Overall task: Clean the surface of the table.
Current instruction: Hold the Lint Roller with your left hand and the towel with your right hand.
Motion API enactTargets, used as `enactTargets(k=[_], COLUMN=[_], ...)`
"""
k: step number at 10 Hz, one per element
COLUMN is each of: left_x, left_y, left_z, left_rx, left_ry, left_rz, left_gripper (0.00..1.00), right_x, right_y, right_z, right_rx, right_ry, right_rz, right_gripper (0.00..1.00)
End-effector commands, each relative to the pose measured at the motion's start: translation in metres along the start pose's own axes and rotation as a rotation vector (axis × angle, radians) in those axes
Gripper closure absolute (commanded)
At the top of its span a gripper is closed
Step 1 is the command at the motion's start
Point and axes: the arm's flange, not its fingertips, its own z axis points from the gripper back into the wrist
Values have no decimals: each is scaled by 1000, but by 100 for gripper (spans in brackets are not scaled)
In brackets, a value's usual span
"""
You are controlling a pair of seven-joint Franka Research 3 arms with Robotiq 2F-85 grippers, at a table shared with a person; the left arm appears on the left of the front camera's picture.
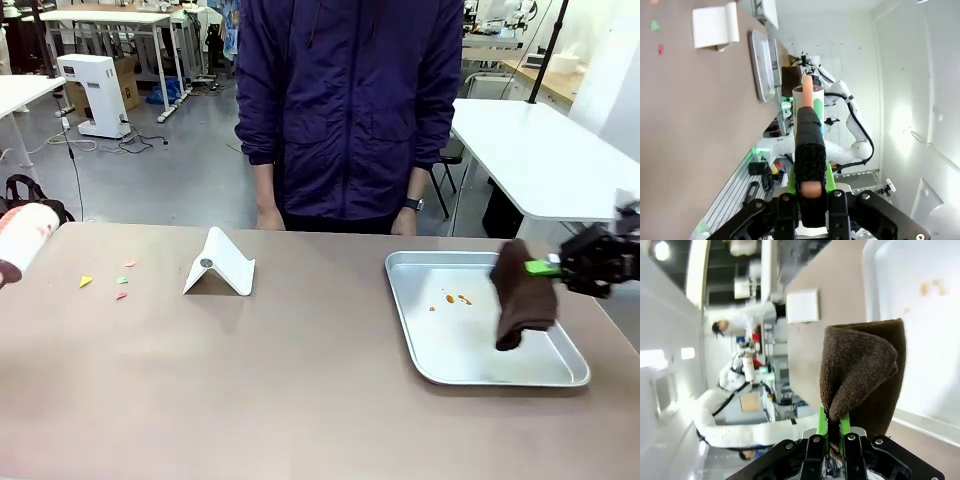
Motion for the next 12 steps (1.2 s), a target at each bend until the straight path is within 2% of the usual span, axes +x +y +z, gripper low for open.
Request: enactTargets(k=[1, 3, 5, 6, 7, 12], left_x=[-2, -16, -15, -16, -16, -16], left_y=[18, 36, 52, 44, 44, 44], left_z=[20, 45, 51, 43, 43, 43], left_rx=[12, 4, 10, 13, 13, 13], left_ry=[33, -49, -117, -55, -55, -55], left_rz=[8, -6, -2, 25, 25, 25], left_gripper=[100, 100, 100, 100, 100, 100], right_x=[5, 8, 1, -2, -8, -8], right_y=[-42, -86, -111, -117, -108, -108], right_z=[29, 61, 76, 75, 74, 74], right_rx=[75, 168, 300, 348, 206, 206], right_ry=[-36, -103, -185, -214, -153, -153], right_rz=[-124, -195, -193, -186, -249, -249], right_gripper=[100, 100, 100, 100, 100, 100])
